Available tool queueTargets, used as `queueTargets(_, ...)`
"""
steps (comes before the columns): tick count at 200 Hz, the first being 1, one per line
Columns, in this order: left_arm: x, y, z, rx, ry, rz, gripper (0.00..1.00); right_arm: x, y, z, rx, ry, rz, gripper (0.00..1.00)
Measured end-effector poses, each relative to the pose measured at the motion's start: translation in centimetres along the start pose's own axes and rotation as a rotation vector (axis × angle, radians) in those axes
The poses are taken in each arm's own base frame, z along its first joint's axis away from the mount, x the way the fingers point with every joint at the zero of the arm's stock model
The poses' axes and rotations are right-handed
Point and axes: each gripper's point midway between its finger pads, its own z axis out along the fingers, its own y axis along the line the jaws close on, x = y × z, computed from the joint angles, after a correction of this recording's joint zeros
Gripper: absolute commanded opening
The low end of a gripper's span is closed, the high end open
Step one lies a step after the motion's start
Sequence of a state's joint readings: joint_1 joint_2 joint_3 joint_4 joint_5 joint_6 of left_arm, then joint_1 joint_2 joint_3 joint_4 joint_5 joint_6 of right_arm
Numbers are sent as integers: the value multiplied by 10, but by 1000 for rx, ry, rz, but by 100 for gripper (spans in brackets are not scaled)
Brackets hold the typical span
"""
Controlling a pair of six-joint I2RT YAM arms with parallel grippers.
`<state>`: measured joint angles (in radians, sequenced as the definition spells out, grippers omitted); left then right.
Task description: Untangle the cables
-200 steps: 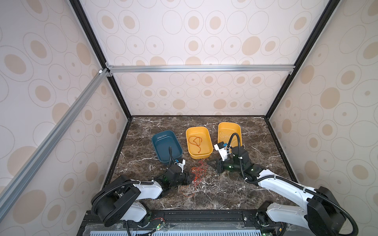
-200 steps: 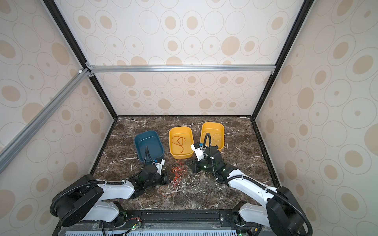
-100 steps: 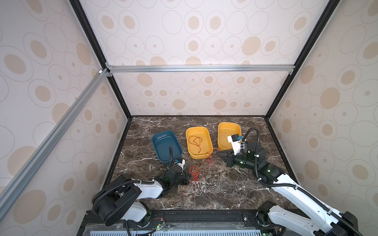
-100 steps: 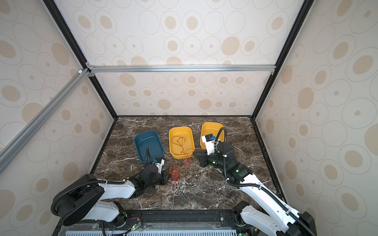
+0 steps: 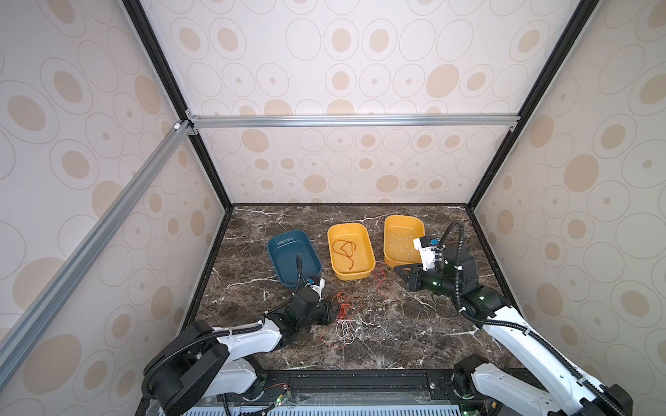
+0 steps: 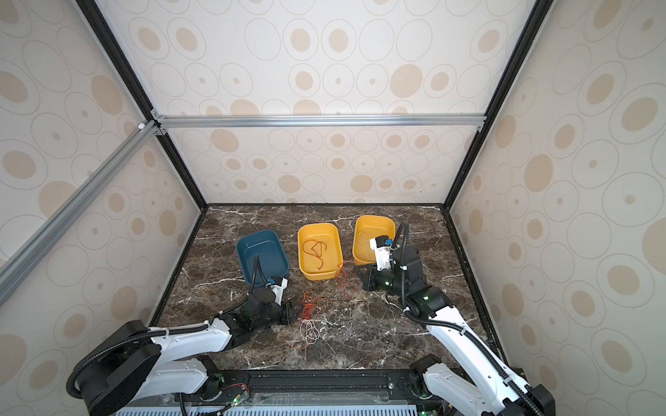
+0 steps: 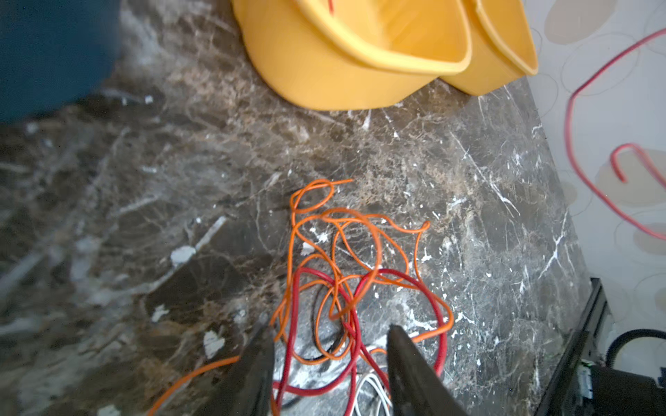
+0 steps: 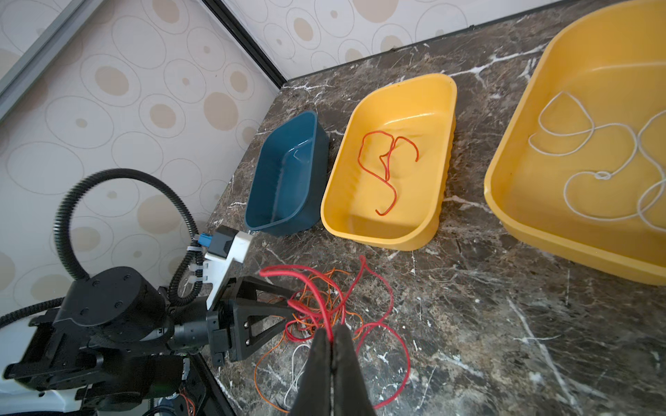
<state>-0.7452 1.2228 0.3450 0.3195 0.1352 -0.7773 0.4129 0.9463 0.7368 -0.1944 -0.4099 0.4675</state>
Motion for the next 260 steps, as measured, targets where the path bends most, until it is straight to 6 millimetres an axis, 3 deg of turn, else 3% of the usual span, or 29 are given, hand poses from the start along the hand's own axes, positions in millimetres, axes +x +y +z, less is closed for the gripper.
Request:
queueTargets(36, -25, -27, -16, 67, -58, 65, 67, 3, 8, 8, -63, 32, 62, 0)
queueTargets(79, -32, -61, -24, 219, -78, 108, 69, -5, 28, 8, -172, 24, 110, 0)
queueTargets(130, -41, -92, -20, 366, -107, 113, 70, -14, 47, 7, -277, 20, 138, 0)
queueTargets(176, -67, -115, -11, 431, -179, 100, 68, -20, 62, 7, -357, 17, 150, 0)
queueTargets(226, -81, -126, 4, 451, -205, 106, 61, -23, 76, 4, -418, 18, 147, 0)
queueTargets(253, -83, -127, 7, 451, -207, 109, 46, -24, 78, 2, -433, 18, 147, 0)
queueTargets(260, -83, -127, 7, 452, -210, 111, 37, -24, 79, 2, -433, 17, 146, 0)
